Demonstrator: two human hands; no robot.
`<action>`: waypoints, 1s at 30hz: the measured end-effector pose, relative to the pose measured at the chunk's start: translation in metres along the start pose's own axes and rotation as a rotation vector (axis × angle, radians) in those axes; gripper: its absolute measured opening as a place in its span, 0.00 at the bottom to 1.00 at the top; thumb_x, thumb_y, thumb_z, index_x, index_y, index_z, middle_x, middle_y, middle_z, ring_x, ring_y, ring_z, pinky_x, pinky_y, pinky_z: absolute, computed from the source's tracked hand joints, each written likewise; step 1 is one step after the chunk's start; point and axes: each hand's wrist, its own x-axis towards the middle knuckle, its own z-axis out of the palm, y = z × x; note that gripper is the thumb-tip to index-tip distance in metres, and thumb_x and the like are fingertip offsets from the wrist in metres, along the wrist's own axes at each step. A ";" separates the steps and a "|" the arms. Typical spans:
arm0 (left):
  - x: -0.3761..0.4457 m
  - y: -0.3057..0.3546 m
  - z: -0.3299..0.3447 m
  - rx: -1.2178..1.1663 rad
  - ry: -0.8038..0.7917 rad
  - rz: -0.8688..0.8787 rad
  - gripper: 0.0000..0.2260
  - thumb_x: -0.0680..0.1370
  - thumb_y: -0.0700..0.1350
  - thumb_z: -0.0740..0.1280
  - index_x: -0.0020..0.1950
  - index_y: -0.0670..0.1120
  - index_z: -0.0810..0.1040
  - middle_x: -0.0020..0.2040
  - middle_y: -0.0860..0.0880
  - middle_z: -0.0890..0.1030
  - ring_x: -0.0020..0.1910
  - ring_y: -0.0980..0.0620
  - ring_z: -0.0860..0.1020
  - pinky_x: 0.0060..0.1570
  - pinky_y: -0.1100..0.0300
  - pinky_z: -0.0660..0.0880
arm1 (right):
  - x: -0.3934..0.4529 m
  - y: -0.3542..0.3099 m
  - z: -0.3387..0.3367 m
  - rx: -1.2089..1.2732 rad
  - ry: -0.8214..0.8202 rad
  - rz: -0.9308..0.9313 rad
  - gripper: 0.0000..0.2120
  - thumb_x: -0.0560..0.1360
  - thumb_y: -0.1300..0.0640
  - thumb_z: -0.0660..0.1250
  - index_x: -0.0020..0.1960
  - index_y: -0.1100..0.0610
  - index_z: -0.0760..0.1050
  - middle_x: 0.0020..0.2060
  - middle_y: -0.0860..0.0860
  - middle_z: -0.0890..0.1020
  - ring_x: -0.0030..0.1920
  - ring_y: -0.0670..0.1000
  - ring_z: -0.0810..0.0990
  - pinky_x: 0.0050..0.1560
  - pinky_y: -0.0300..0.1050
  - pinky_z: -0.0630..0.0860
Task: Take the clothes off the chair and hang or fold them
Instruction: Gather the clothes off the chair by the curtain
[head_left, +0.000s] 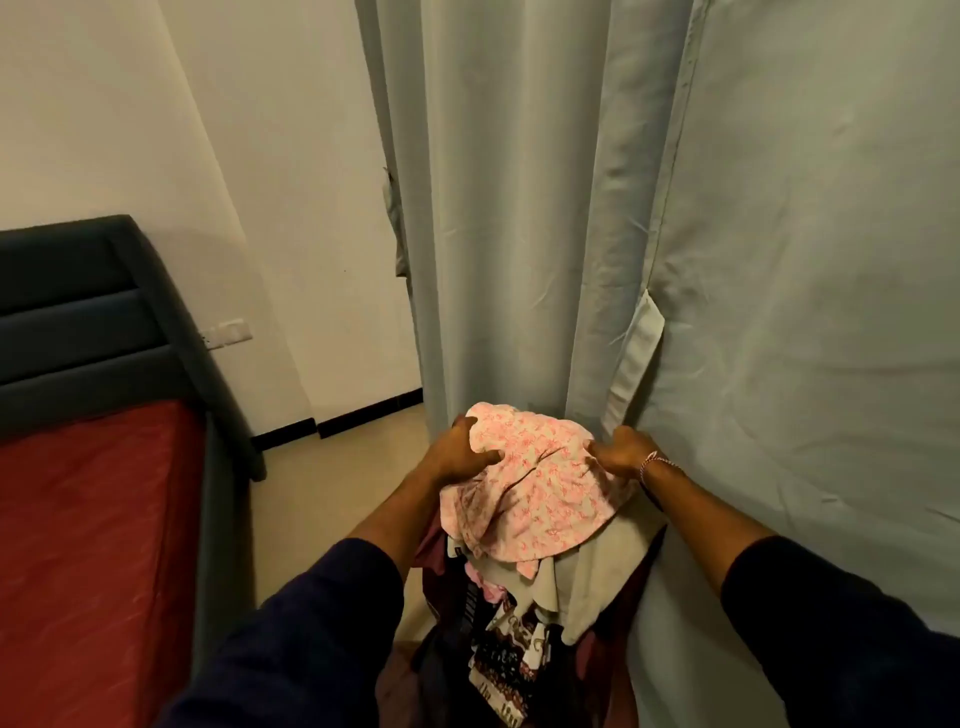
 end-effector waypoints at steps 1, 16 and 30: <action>0.008 -0.005 0.008 0.000 -0.010 -0.021 0.41 0.76 0.58 0.71 0.80 0.44 0.54 0.79 0.45 0.61 0.74 0.41 0.66 0.71 0.49 0.65 | 0.011 0.006 0.008 0.031 -0.007 0.039 0.34 0.77 0.31 0.59 0.62 0.61 0.78 0.60 0.59 0.82 0.56 0.59 0.81 0.55 0.48 0.78; 0.069 -0.037 0.071 -0.650 0.065 -0.285 0.47 0.61 0.64 0.80 0.73 0.45 0.66 0.69 0.47 0.75 0.67 0.43 0.75 0.66 0.46 0.74 | 0.052 0.008 0.060 0.469 0.326 0.121 0.05 0.79 0.53 0.69 0.46 0.54 0.77 0.46 0.53 0.83 0.50 0.58 0.83 0.45 0.44 0.74; 0.070 -0.006 0.043 -0.957 0.008 -0.387 0.16 0.72 0.44 0.74 0.57 0.39 0.77 0.49 0.40 0.82 0.46 0.45 0.83 0.36 0.54 0.84 | 0.050 -0.013 0.074 0.814 0.438 0.149 0.23 0.70 0.34 0.72 0.51 0.51 0.77 0.50 0.52 0.83 0.53 0.57 0.82 0.57 0.54 0.79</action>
